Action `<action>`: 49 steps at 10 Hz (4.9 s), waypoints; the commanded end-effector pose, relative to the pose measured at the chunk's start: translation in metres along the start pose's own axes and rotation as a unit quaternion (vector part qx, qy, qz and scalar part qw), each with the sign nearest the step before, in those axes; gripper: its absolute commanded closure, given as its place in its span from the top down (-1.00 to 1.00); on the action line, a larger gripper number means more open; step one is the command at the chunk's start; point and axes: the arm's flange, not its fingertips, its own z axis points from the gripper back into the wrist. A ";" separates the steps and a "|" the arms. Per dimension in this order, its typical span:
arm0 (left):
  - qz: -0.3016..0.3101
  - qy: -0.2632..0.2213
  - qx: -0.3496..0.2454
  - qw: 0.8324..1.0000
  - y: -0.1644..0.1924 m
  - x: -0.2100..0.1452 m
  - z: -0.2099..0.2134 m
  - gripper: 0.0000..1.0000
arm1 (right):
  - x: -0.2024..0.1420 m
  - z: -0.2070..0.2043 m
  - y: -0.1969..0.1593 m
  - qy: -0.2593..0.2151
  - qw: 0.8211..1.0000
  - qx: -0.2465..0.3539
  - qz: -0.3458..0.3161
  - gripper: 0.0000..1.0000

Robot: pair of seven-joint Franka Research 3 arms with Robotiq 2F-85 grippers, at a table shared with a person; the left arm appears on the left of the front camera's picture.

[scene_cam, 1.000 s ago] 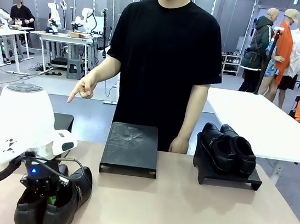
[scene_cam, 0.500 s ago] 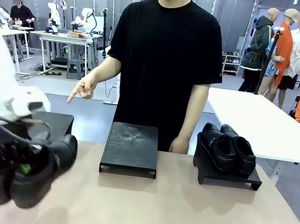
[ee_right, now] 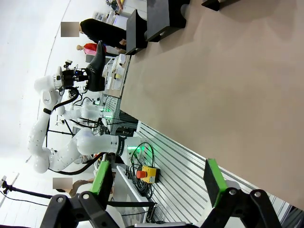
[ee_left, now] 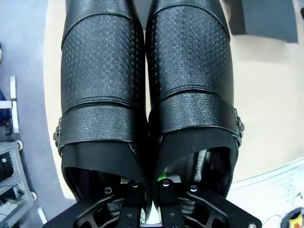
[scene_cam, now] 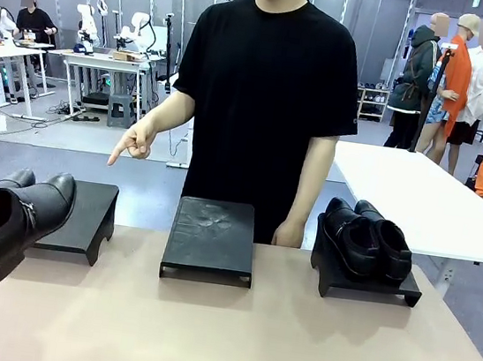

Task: Place the shoes on the stand as instructed by the person.
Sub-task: Pick up another pair of Shoes and place it on the Shoes Stand indicated by the person.

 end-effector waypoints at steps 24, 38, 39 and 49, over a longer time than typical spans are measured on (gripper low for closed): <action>0.014 -0.086 -0.006 0.996 0.069 0.223 -0.167 -0.85 | 0.002 0.000 0.005 -0.007 1.000 0.004 -0.003 0.96; 0.001 -0.078 -0.022 0.997 0.055 0.206 -0.150 1.00 | 0.002 0.000 0.005 -0.007 1.000 0.004 -0.003 0.96; 0.013 -0.077 -0.001 0.997 0.052 0.220 -0.159 1.00 | 0.002 0.000 0.005 -0.007 1.000 0.004 -0.003 0.96; 0.013 -0.077 -0.001 0.997 0.052 0.220 -0.159 1.00 | 0.002 0.000 0.005 -0.007 1.000 0.004 -0.003 0.96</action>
